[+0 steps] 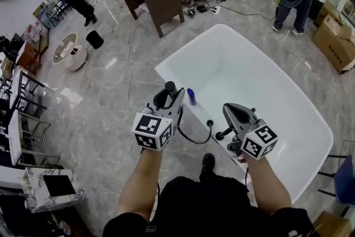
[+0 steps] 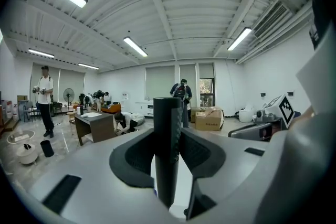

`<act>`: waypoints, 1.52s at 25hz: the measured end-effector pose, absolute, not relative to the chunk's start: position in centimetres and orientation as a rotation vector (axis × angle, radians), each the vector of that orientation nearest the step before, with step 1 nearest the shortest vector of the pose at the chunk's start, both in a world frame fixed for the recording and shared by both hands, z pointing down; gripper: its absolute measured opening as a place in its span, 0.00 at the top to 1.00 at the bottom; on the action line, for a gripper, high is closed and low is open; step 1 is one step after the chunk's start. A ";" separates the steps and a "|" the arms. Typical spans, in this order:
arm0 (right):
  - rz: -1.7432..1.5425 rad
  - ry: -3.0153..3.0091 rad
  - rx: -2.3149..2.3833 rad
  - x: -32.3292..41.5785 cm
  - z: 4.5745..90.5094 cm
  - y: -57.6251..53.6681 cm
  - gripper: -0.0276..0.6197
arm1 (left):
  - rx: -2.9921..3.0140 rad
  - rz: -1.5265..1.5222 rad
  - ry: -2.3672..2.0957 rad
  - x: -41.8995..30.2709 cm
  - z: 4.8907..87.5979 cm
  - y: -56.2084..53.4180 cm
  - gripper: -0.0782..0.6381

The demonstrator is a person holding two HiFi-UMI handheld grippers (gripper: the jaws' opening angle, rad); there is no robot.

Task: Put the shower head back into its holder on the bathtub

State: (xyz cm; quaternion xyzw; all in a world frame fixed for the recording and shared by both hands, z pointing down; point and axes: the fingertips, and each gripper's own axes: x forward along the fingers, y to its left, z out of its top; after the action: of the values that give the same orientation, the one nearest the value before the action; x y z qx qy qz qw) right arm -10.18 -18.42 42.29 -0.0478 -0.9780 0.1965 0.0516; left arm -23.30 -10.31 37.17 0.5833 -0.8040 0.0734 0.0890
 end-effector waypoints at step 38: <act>0.599 -2.797 0.987 -6.9 43.6 -11.7 0.93 | 2.686 0.055 -1.528 -21.8 31.9 -16.9 0.69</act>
State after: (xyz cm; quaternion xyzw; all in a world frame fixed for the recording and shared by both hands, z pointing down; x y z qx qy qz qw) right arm -6.87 -11.66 43.57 0.3257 -0.9228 0.1976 0.0577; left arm -21.85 -16.94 31.91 0.8688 -0.4941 0.0179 0.0254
